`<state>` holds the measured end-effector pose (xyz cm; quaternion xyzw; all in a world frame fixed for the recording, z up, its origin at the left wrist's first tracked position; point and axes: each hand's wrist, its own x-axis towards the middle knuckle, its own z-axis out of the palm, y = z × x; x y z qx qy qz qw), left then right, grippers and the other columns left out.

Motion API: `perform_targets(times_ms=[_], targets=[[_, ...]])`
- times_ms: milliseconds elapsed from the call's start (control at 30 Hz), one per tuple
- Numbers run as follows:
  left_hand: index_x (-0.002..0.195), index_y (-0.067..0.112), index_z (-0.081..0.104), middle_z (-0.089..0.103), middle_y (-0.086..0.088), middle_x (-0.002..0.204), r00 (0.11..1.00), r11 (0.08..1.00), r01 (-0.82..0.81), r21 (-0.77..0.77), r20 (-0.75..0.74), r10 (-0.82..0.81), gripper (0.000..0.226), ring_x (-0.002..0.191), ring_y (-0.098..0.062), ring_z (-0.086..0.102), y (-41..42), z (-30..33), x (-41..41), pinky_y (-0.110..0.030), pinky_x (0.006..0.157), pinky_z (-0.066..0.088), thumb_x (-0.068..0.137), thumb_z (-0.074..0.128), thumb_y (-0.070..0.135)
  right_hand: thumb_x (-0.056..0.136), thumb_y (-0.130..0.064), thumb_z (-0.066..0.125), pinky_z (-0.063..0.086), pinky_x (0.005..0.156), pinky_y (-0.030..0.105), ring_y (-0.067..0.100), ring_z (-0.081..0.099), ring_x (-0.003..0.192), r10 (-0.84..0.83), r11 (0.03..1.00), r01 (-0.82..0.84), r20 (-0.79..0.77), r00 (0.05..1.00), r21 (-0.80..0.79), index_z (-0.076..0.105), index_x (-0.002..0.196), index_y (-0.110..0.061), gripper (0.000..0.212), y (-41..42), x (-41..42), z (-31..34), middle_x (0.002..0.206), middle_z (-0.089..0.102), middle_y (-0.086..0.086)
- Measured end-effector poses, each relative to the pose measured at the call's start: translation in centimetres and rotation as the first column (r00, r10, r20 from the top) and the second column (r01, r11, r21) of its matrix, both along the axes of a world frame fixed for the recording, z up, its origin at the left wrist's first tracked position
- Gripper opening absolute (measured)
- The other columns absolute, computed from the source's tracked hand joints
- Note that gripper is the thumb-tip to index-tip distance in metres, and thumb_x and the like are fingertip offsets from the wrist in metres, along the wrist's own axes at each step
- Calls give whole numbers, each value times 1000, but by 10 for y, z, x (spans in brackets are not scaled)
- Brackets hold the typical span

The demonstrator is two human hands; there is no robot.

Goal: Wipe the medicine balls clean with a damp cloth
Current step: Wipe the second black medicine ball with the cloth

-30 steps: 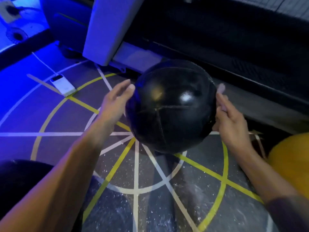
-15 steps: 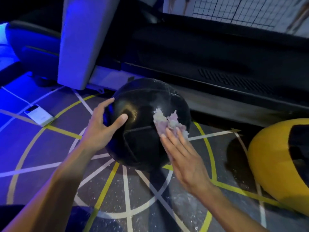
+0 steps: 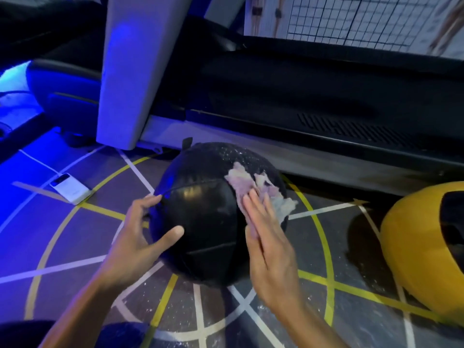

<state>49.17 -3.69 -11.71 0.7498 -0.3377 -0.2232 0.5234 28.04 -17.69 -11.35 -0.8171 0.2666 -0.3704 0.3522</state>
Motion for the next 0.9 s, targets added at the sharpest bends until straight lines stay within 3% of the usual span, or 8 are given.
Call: perform_targets(times_ms=[233, 433, 533, 600, 667, 733, 800, 900], targets=[[152, 51, 33, 28, 24, 159, 969, 998, -7, 56, 246, -7, 96, 149, -5, 25, -41, 21, -11, -48, 122, 30, 68, 61, 89, 106, -11, 46, 19, 126, 31, 21, 20, 156, 102, 973, -135, -175, 979, -187, 37, 157, -17, 52, 2, -26, -13, 168, 25, -6], [149, 51, 36, 29, 29, 157, 954, 999, -24, 44, 298, 9, 93, 147, -6, 27, -25, 13, -30, -41, 119, 30, 67, 65, 84, 109, -20, 42, 38, 107, 26, 15, 44, 144, -264, 874, 246, -15, 964, 420, 64, 122, -48, 37, -74, 3, 15, 140, 58, -19], [146, 51, 36, 31, 28, 156, 946, 999, -36, 31, 325, 24, 90, 147, -8, 28, -22, 9, -35, -34, 117, 26, 67, 67, 81, 106, -17, 45, 29, 122, 35, 5, 27, 152, 57, 998, -56, -65, 996, 5, 57, 142, -32, 42, -26, 27, 44, 158, 43, -9], [142, 49, 38, 34, 25, 154, 933, 998, -38, 40, 358, 22, 86, 145, -10, 32, -19, 7, -36, -32, 116, 27, 67, 68, 78, 105, -15, 47, 21, 126, 30, 2, 21, 152, 264, 884, -335, -243, 933, -326, 51, 150, -19, 45, -13, 25, 42, 161, 39, -7], [143, 49, 39, 34, 26, 154, 940, 999, -27, 27, 340, 16, 88, 145, -9, 32, -14, 8, -39, -27, 115, 25, 66, 69, 78, 108, -14, 43, 27, 120, 23, 5, 35, 147, 217, 912, -295, -278, 936, -283, 55, 146, -23, 41, -48, 13, 35, 155, 48, -6], [146, 47, 40, 32, 29, 153, 944, 999, -32, 41, 328, 17, 91, 145, -7, 28, -9, 8, -42, -21, 112, 22, 65, 69, 79, 110, -18, 41, 39, 106, 25, 19, 50, 139, -46, 998, 57, -256, 965, 33, 61, 138, -27, 36, -91, 5, 34, 146, 58, -1], [146, 42, 43, 32, 26, 154, 940, 999, -24, 35, 340, 11, 93, 146, -7, 27, -5, 4, -50, -19, 112, 21, 65, 70, 79, 108, -15, 43, 37, 90, 20, 24, 54, 133, -189, 929, 280, -343, 920, 240, 66, 131, -27, 35, -94, 0, 35, 138, 64, 5], [144, 37, 47, 37, 18, 153, 932, 999, -43, 32, 361, 28, 93, 142, -12, 33, 4, 4, -58, -7, 111, 16, 64, 72, 76, 106, -12, 46, 25, 111, 11, 11, 40, 145, 142, 986, -156, -213, 967, -52, 62, 138, -23, 38, -28, 13, 61, 149, 56, 0]])
